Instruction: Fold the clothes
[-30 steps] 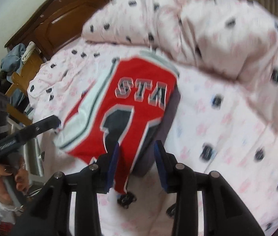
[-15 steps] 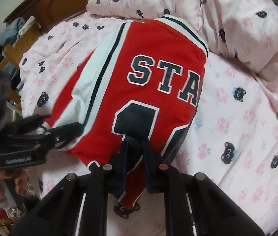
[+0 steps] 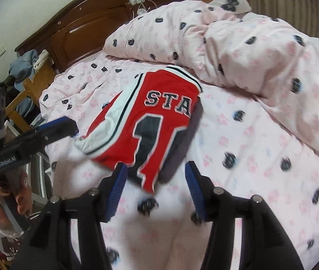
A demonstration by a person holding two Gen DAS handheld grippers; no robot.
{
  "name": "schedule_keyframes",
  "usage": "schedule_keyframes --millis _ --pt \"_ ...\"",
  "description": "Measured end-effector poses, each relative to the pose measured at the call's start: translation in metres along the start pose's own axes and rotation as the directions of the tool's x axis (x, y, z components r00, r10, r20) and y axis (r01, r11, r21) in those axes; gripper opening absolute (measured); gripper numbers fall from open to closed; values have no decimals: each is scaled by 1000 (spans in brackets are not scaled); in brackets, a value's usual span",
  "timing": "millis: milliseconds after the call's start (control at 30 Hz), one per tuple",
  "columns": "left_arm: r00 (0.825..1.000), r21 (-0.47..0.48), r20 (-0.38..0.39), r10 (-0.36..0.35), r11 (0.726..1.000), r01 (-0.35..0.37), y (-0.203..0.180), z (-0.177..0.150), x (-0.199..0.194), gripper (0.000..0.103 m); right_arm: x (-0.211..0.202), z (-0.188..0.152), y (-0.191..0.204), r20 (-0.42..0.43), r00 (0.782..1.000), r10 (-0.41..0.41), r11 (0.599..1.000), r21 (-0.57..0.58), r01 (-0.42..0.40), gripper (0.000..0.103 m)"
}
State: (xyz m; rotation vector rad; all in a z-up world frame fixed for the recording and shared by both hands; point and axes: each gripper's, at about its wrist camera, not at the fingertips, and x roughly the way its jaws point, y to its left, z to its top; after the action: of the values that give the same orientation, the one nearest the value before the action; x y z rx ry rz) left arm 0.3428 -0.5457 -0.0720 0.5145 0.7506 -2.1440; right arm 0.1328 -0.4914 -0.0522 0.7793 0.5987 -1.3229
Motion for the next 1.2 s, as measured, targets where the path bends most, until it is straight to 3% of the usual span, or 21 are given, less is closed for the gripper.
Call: schedule_keyframes --millis 300,467,633,767,933,1067,1200 --pt "999 165 -4 -41 986 41 -94 -33 -33 66 -74 -85 -12 51 995 -91 991 106 85 88" --pt "994 299 -26 -107 948 110 -170 -72 -52 66 -124 -151 -29 100 969 -225 957 210 201 91" --pt "965 359 -99 -244 896 263 -242 -113 -60 66 -179 -227 -56 89 910 -405 867 355 351 96" --pt "943 368 -107 -315 869 332 -291 -142 -71 66 -222 -285 -84 62 863 -501 781 462 420 96" --pt "923 405 -157 -350 830 384 -334 -164 -77 66 -272 -348 -119 7 808 -590 675 553 488 97" --pt "915 444 -186 -358 800 403 -363 -177 -79 67 -304 -387 -137 -13 779 -626 597 634 491 97" --pt "904 473 -214 -370 771 427 -389 -189 -83 67 -326 -412 -143 -34 754 -656 548 666 506 97"
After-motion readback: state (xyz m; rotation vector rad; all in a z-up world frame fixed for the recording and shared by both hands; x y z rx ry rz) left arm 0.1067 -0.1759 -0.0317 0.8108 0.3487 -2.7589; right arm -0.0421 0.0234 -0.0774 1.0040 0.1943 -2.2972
